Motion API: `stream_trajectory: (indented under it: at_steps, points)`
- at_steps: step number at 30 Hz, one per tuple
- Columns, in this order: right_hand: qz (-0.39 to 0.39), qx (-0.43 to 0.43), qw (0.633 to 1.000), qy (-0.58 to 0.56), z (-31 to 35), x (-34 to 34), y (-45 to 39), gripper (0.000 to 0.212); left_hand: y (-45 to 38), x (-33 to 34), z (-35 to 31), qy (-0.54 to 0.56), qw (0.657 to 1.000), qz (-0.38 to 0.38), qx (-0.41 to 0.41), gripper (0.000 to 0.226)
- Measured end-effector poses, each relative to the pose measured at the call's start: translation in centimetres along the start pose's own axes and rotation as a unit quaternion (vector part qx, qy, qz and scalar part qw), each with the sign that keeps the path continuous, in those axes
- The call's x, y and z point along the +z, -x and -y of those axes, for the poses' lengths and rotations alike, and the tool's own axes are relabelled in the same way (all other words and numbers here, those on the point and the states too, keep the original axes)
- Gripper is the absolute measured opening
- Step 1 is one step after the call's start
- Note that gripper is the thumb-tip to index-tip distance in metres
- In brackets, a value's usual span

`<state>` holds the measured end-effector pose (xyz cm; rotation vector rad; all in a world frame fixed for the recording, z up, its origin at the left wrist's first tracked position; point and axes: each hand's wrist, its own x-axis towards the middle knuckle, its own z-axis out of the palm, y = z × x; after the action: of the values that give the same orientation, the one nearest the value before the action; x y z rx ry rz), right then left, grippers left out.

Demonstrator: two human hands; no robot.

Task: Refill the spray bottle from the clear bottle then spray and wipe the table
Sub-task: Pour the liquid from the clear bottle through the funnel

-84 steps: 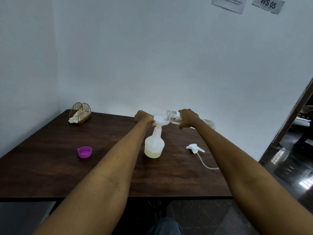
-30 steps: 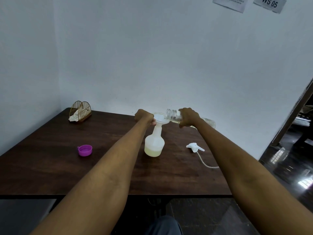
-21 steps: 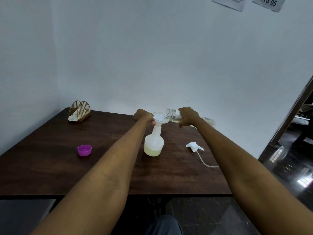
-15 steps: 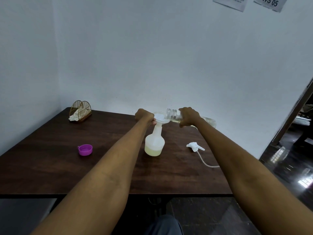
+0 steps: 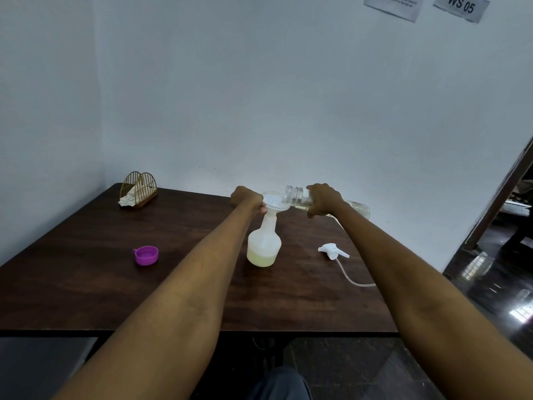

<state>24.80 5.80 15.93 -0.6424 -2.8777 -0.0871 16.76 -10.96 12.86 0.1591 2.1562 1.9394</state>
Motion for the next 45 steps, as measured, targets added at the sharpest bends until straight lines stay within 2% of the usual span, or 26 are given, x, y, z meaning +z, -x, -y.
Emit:
stream_trajectory:
  at_steps: [7, 14, 17, 29, 36, 40, 45]
  points:
    - [-0.003, -0.007, 1.000, -0.003, 0.02, -0.03, 0.05, 0.038, 0.00, -0.04, 0.00, -0.005, 1.000, -0.001, 0.002, 0.018]
    - [-0.008, -0.010, 1.000, -0.005, 0.02, 0.11, 0.14, 0.037, 0.04, -0.08, 0.02, -0.010, 1.000, -0.005, -0.002, 0.023]
    - [-0.007, -0.010, 1.000, -0.002, -0.01, 0.02, 0.05, 0.043, 0.07, -0.03, -0.08, -0.012, 1.000, -0.007, -0.003, 0.024]
    - [-0.005, -0.010, 1.000, -0.007, 0.10, 0.00, 0.14, 0.037, -0.14, -0.05, 0.10, -0.012, 1.000, -0.008, -0.002, 0.024]
    - [-0.006, -0.005, 1.000, -0.005, 0.07, 0.00, -0.02, 0.048, -0.26, 0.04, 0.21, -0.009, 1.000, -0.006, -0.003, 0.024]
    - [-0.007, 0.000, 1.000, -0.010, 0.02, -0.04, 0.05, 0.062, -0.22, 0.01, 0.27, -0.013, 1.000, -0.006, 0.002, 0.024]
    - [-0.001, -0.002, 1.000, -0.002, 0.04, -0.06, 0.20, 0.051, -0.20, 0.02, 0.26, -0.020, 1.000, -0.005, 0.002, 0.022]
